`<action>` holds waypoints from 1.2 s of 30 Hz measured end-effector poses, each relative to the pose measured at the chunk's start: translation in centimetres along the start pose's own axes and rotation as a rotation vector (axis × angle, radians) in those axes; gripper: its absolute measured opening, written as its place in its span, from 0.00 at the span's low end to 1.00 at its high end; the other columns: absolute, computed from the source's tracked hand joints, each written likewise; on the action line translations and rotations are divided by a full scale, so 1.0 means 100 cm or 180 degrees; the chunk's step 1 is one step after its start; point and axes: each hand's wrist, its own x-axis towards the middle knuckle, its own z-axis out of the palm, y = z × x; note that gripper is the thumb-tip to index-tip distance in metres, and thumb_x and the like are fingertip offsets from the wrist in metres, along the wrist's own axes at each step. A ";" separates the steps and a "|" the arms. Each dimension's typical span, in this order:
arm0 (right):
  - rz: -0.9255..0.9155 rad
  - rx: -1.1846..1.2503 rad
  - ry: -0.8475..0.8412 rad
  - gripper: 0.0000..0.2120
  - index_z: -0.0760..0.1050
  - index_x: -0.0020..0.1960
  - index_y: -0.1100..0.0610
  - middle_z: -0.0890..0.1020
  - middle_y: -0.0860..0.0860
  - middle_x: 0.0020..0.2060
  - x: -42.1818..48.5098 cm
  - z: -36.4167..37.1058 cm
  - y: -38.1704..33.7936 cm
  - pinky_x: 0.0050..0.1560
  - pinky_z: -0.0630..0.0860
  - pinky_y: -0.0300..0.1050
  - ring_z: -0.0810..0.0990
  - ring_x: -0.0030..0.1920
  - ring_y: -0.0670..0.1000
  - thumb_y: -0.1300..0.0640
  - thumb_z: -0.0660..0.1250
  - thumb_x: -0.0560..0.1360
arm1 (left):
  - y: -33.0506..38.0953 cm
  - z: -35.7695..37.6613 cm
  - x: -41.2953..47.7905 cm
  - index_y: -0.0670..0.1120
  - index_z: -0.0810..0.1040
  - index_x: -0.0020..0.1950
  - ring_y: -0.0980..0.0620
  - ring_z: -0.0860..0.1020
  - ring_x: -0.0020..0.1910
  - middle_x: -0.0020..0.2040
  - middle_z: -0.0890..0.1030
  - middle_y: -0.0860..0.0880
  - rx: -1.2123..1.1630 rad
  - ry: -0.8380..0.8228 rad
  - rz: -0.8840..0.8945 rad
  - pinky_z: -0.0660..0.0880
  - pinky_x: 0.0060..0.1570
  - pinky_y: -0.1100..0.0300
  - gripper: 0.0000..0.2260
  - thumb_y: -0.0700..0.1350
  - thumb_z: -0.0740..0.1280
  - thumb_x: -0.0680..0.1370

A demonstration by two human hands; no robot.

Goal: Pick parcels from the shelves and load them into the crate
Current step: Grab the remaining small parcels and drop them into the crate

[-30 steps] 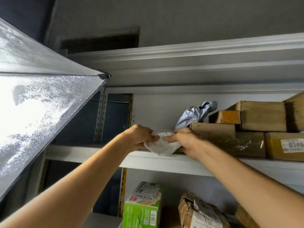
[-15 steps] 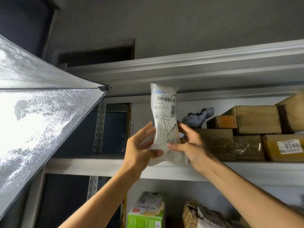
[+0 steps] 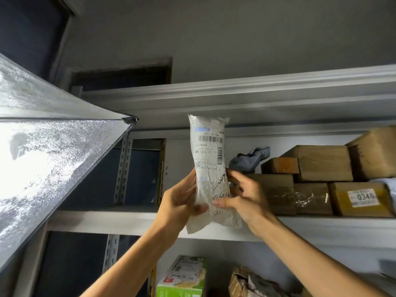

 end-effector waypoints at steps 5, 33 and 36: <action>0.0415 0.1232 -0.0418 0.29 0.76 0.61 0.53 0.85 0.55 0.51 0.007 -0.016 -0.003 0.42 0.81 0.46 0.85 0.51 0.55 0.67 0.71 0.61 | 0.022 -0.005 0.011 0.58 0.67 0.73 0.54 0.76 0.65 0.68 0.75 0.58 0.0252 -0.0234 -0.0350 0.76 0.60 0.52 0.33 0.53 0.73 0.69; -0.0033 -0.0714 0.0343 0.14 0.74 0.49 0.56 0.83 0.53 0.46 0.011 0.013 -0.022 0.48 0.79 0.51 0.81 0.47 0.53 0.60 0.77 0.69 | 0.009 -0.004 -0.007 0.51 0.76 0.63 0.44 0.85 0.46 0.48 0.85 0.44 -0.0209 0.0978 -0.0153 0.81 0.39 0.55 0.28 0.41 0.77 0.63; -0.0186 -0.0673 0.0491 0.12 0.74 0.47 0.54 0.84 0.52 0.46 0.009 0.018 -0.024 0.41 0.77 0.48 0.82 0.45 0.53 0.59 0.77 0.69 | 0.014 -0.003 -0.005 0.54 0.79 0.58 0.46 0.85 0.44 0.47 0.86 0.46 -0.0173 0.1128 -0.0120 0.81 0.36 0.56 0.27 0.41 0.78 0.61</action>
